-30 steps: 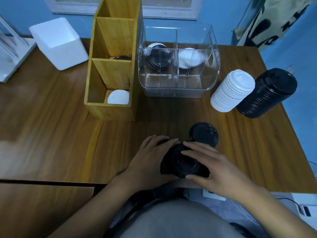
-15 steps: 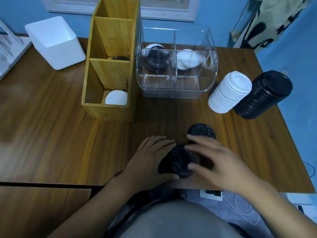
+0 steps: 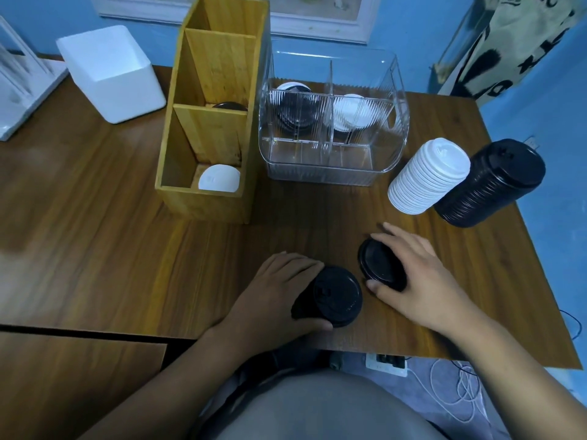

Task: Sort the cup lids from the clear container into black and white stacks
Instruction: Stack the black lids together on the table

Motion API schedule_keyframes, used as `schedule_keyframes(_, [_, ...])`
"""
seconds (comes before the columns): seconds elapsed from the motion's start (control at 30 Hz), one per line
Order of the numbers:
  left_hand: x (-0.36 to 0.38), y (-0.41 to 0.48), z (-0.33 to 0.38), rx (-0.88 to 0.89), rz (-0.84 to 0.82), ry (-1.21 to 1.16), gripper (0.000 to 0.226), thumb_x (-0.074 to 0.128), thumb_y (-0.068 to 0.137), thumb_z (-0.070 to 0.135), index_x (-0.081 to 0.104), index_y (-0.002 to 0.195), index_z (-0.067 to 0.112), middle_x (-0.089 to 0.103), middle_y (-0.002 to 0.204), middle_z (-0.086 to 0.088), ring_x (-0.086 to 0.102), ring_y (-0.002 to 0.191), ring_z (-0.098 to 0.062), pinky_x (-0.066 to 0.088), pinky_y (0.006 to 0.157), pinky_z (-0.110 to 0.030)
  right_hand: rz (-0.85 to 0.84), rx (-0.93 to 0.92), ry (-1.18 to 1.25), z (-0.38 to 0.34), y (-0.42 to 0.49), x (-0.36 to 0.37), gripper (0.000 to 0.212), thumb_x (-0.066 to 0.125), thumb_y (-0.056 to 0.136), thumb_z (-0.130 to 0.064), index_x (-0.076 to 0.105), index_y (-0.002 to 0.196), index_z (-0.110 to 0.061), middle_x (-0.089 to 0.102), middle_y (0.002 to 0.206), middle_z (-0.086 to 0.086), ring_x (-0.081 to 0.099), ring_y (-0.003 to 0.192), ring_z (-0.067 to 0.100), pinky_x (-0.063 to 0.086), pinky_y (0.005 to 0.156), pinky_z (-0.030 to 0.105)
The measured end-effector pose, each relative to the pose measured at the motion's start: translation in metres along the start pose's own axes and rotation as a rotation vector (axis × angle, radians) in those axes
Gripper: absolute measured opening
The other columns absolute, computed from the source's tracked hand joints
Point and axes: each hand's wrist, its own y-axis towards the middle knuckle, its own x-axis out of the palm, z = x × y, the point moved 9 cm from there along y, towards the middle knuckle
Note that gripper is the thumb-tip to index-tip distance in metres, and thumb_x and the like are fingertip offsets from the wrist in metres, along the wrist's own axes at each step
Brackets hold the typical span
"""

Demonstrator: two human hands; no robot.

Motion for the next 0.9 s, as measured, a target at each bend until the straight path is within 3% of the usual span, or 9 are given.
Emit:
schedule_keyframes(0.1, [0.000,0.000,-0.001,-0.001,0.008,-0.002,0.088,0.060,0.084,0.077,0.052,0.147,0.016,0.055,0.143,0.004,0.045,0.136,-0.015,0.012,0.125,-0.028,0.116,0.062,-0.143,-0.005,0.001,0.002,0.077,0.068,0.079,-0.065,0.048,0.142,-0.025,0.047,0.144,-0.005,0.039,0.131,0.020,0.042,0.108,0.043])
schedule_keyframes(0.23, [0.000,0.000,-0.001,-0.008,0.015,-0.006,0.089,0.061,0.084,0.076,0.052,0.147,0.015,0.056,0.141,0.003,0.045,0.136,-0.016,0.011,0.125,-0.026,0.159,0.034,0.023,-0.009,-0.001,-0.003,0.076,0.078,0.073,-0.055,0.053,0.138,-0.024,0.053,0.134,-0.010,0.045,0.127,0.013,0.038,0.106,0.029])
schedule_keyframes(0.33, [-0.001,0.000,-0.002,-0.012,0.024,-0.011,0.090,0.061,0.081,0.077,0.055,0.146,0.014,0.058,0.140,0.002,0.042,0.136,-0.016,0.009,0.124,-0.023,0.175,-0.018,0.189,-0.018,-0.007,-0.016,0.077,0.084,0.067,-0.051,0.057,0.134,-0.025,0.056,0.135,-0.013,0.049,0.128,0.007,0.039,0.108,0.027])
schedule_keyframes(0.43, [-0.001,0.001,-0.002,0.002,0.047,0.001,0.091,0.063,0.079,0.077,0.057,0.144,0.013,0.059,0.138,0.001,0.042,0.136,-0.016,0.018,0.122,-0.027,0.055,-0.188,0.272,-0.043,-0.015,-0.011,0.074,0.090,0.067,-0.042,0.060,0.132,-0.023,0.054,0.141,-0.013,0.048,0.134,0.007,0.039,0.112,0.029])
schedule_keyframes(0.57, [-0.002,0.001,-0.003,0.004,0.061,-0.002,0.091,0.067,0.078,0.075,0.060,0.142,0.011,0.060,0.134,-0.001,0.044,0.134,-0.019,0.033,0.116,-0.034,-0.134,-0.298,0.280,-0.064,-0.018,0.016,0.075,0.090,0.071,-0.036,0.057,0.137,-0.026,0.046,0.149,-0.012,0.042,0.139,0.004,0.034,0.113,0.020])
schedule_keyframes(0.77, [-0.003,0.004,-0.002,-0.016,0.024,-0.013,0.090,0.071,0.075,0.073,0.059,0.141,0.014,0.059,0.135,0.000,0.041,0.136,-0.017,0.014,0.120,-0.017,-0.245,-0.357,0.206,-0.076,-0.009,0.032,0.078,0.087,0.075,-0.027,0.050,0.144,-0.024,0.041,0.152,-0.021,0.029,0.146,0.002,0.022,0.117,0.015])
schedule_keyframes(0.9, [-0.001,0.001,-0.007,-0.089,-0.024,-0.043,0.108,0.073,0.070,0.075,0.041,0.155,0.016,0.051,0.147,0.004,0.031,0.142,-0.010,0.008,0.119,-0.014,-0.280,-0.342,0.206,-0.076,-0.011,0.038,0.082,0.083,0.080,-0.018,0.041,0.150,-0.026,0.031,0.158,-0.021,0.023,0.149,0.004,0.021,0.119,0.019])
